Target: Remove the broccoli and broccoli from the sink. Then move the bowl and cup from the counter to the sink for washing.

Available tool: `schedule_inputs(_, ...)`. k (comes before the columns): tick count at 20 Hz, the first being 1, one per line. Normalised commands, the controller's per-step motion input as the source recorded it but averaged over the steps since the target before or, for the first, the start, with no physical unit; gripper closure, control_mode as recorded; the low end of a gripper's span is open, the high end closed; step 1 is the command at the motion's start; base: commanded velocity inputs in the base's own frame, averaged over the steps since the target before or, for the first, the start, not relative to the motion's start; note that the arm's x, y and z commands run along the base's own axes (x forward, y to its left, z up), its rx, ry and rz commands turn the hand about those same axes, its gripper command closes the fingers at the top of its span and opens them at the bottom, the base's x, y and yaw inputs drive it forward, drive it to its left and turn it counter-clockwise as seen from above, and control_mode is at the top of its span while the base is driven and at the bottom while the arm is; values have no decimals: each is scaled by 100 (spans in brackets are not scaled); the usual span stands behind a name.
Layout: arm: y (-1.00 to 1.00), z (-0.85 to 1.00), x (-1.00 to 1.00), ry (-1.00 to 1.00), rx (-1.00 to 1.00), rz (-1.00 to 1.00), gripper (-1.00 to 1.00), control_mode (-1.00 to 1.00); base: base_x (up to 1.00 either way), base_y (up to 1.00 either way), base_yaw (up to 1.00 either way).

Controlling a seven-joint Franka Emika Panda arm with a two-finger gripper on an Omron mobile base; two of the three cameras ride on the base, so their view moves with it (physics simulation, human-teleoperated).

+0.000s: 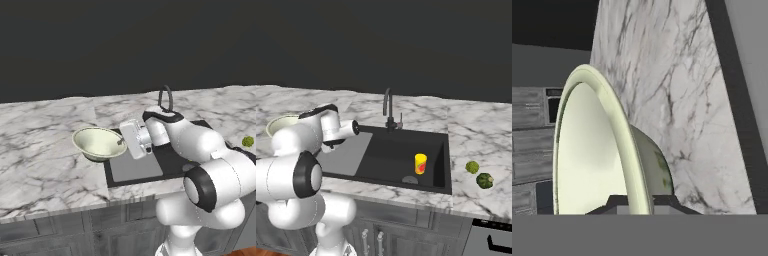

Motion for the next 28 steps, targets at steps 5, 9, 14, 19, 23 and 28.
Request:
schedule_inputs(5, -43, 7, 0, 8, 0, 0, 100, -100, 0, 0, 0)
schedule_inputs(9, -44, 5, 0, 7, 0, 0, 100, -100, 0, 0, 0)
schedule_inputs(14, -45, 3, -1, 4, 0, 0, 100, -100, 0, 0, 0)
schedule_inputs(19, -46, 2, -3, 0, 0, 0, 100, -100, 0, 0, 0)
schedule_inputs(23, -49, 1, -3, 0, 0, 0, 100, -100, 0, 0, 0)
schedule_inputs(28, -47, 1, -2, 0, 0, 0, 100, -100, 0, 0, 0)
